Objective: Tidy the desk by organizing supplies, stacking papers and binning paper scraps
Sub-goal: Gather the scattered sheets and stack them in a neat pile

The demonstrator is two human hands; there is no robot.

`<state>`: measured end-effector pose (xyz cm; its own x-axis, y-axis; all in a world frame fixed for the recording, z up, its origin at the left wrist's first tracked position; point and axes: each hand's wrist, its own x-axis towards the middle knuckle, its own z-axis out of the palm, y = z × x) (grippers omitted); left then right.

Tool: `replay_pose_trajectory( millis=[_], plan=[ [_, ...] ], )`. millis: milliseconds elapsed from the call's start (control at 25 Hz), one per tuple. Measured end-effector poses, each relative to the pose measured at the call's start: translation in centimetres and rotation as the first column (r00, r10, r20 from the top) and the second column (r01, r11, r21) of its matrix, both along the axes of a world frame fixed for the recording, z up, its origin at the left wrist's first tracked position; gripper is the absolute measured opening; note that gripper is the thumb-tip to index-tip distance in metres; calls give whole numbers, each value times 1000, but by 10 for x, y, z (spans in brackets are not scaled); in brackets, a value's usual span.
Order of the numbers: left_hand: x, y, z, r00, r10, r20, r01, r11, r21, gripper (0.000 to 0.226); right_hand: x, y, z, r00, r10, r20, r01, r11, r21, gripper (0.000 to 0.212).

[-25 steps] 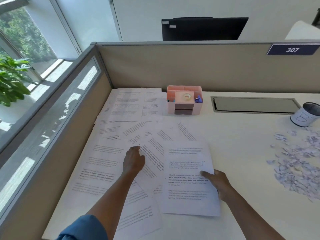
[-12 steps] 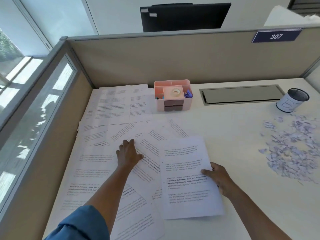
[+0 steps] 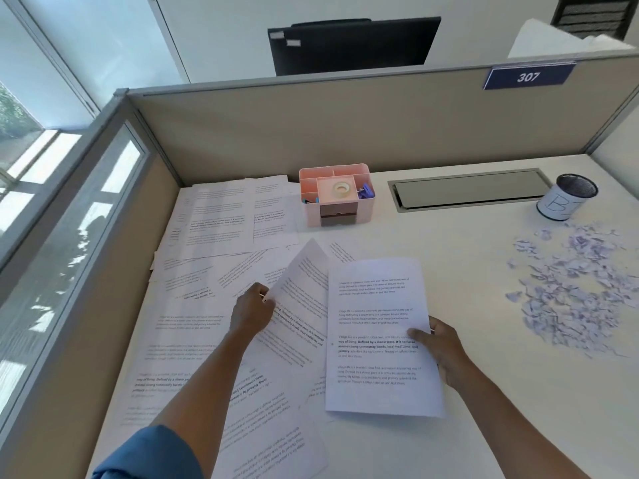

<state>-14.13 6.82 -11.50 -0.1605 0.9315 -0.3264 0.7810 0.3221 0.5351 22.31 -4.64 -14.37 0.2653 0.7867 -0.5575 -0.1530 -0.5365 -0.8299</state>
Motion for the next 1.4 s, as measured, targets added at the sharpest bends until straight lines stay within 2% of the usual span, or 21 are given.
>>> replay_pose_trajectory(
  millis=[120, 200, 320, 400, 480, 520, 600, 800, 1000, 1120, 1240, 1400],
  plan=[
    [-6, -8, 9, 992, 68, 109, -78, 993, 85, 27, 3, -1, 4, 999, -52, -14, 53, 998, 23, 23],
    [-14, -17, 16, 958, 134, 252, -170, 977, 127, 25, 5, -3, 5, 996, -80, -48, 81, 997, 20, 22],
    [-22, -31, 31, 827, 239, 509, -349, 928, 133, 29, 13, -10, 8, 990, -104, -92, 106, 994, 19, 22],
    [-22, -42, 44, 712, 309, 631, -449, 891, 71, 39, 17, -13, 10, 987, -112, -113, 117, 993, 34, 22],
    [-15, -56, 56, 608, 341, 717, -483, 875, -6, 33, 14, -15, 12, 986, -101, -129, 108, 993, 50, 22],
    [-9, -65, 61, 583, 340, 738, -475, 880, -31, 32, 10, -15, 14, 987, -85, -137, 94, 994, 59, 23],
    [5, -84, 63, 598, 316, 737, -420, 906, -48, 24, 1, -15, 20, 987, -33, -157, 47, 995, 84, 25],
    [45, -127, 45, 758, 213, 616, -255, 967, -20, 17, -17, -13, 35, 980, 90, -175, -65, 987, 145, 23],
    [52, -142, 41, 834, 264, 485, -304, 953, 4, 13, -31, -16, 43, 963, 174, -206, -135, 972, 192, 25],
    [47, -153, 48, 793, 252, 555, -289, 957, -22, 23, -41, -21, 46, 938, 239, -252, -195, 963, 187, 25],
    [37, -162, 54, 674, 232, 701, -246, 966, -83, 31, -50, -21, 52, 909, 317, -271, -276, 944, 180, 26],
    [33, -169, 48, 609, 240, 756, -254, 962, -101, 42, -58, -18, 55, 887, 387, -251, -350, 919, 181, 26]
  ],
)
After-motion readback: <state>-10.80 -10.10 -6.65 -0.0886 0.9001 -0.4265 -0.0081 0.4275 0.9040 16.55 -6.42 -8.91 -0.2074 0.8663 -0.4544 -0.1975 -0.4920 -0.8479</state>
